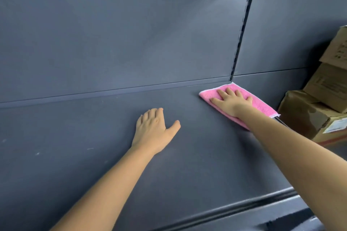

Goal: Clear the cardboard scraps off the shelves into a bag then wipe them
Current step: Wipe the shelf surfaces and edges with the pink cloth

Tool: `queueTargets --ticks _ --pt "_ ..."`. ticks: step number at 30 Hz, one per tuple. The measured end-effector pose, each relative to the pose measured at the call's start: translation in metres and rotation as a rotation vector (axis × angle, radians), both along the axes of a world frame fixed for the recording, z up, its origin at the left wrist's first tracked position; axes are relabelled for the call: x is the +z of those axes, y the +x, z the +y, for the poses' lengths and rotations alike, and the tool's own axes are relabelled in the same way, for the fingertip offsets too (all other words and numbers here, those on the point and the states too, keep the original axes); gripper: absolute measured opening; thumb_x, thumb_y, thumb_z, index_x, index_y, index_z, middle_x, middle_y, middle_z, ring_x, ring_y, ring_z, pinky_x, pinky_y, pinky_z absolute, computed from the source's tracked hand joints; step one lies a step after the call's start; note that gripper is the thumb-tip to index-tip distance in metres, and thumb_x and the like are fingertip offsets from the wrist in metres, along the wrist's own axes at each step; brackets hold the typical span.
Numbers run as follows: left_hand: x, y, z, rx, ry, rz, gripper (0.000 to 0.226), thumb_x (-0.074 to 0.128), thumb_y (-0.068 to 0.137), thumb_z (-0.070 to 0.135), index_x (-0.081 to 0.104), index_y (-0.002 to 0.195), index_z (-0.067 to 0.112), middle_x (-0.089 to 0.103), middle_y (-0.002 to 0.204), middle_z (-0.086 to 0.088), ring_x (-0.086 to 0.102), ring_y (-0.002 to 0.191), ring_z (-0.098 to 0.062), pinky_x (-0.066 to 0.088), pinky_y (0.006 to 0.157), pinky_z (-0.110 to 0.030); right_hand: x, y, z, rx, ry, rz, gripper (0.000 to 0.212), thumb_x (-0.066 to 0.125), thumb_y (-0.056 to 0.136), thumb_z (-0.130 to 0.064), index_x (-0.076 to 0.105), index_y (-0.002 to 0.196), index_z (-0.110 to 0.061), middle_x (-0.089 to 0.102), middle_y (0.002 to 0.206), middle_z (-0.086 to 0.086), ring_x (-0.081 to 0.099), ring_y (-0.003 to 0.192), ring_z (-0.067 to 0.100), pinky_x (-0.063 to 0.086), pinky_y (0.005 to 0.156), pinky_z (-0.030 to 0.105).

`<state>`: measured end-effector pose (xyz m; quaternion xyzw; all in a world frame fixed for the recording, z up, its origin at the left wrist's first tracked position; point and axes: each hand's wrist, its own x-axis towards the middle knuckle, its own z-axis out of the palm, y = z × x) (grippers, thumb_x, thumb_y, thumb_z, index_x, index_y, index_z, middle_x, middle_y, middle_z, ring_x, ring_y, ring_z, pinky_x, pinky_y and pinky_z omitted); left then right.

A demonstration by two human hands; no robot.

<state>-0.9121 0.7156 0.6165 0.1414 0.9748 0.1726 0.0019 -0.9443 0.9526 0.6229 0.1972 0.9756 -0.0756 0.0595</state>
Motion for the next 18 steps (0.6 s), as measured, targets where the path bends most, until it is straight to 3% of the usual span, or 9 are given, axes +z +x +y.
queueTargets --ticks 6,10,13,18 --pt "-0.001 -0.002 0.001 0.013 -0.010 0.016 0.063 0.034 0.094 0.050 0.027 0.143 0.012 0.031 0.149 -0.001 0.021 0.141 -0.019 0.012 0.116 -0.032 -0.002 -0.053 -0.022 -0.044 0.009 -0.008 0.069 0.019 0.091 -0.061 0.009 0.151 -0.029 0.000 0.160 0.000 -0.004 0.147 0.029 -0.001 0.113 0.062" --pt "-0.003 -0.004 0.000 0.022 0.036 0.022 0.066 0.034 0.094 0.050 0.019 0.147 0.013 0.022 0.155 -0.001 0.014 0.145 -0.018 0.010 0.117 -0.034 -0.001 -0.061 -0.056 -0.016 0.012 -0.014 0.069 0.017 0.092 -0.059 0.007 0.152 -0.025 -0.002 0.160 0.003 -0.006 0.146 0.033 -0.002 0.111 0.064" --pt "-0.003 -0.005 -0.001 0.045 0.074 0.013 0.071 0.034 0.094 0.050 0.012 0.150 0.014 0.008 0.160 -0.004 0.003 0.148 -0.020 0.007 0.119 -0.036 -0.002 -0.052 -0.089 0.126 0.021 -0.008 0.069 0.017 0.092 -0.061 0.006 0.151 -0.028 -0.003 0.160 0.002 -0.007 0.146 0.032 -0.002 0.111 0.064" --pt "0.000 -0.001 -0.002 0.060 0.215 0.096 0.064 0.038 0.095 0.044 0.020 0.147 0.012 0.008 0.160 -0.007 0.001 0.148 -0.020 0.003 0.120 -0.035 -0.005 -0.010 -0.144 0.425 0.048 -0.030 0.067 0.028 0.093 -0.055 0.002 0.151 -0.032 -0.005 0.160 0.000 -0.010 0.146 0.032 -0.002 0.110 0.065"
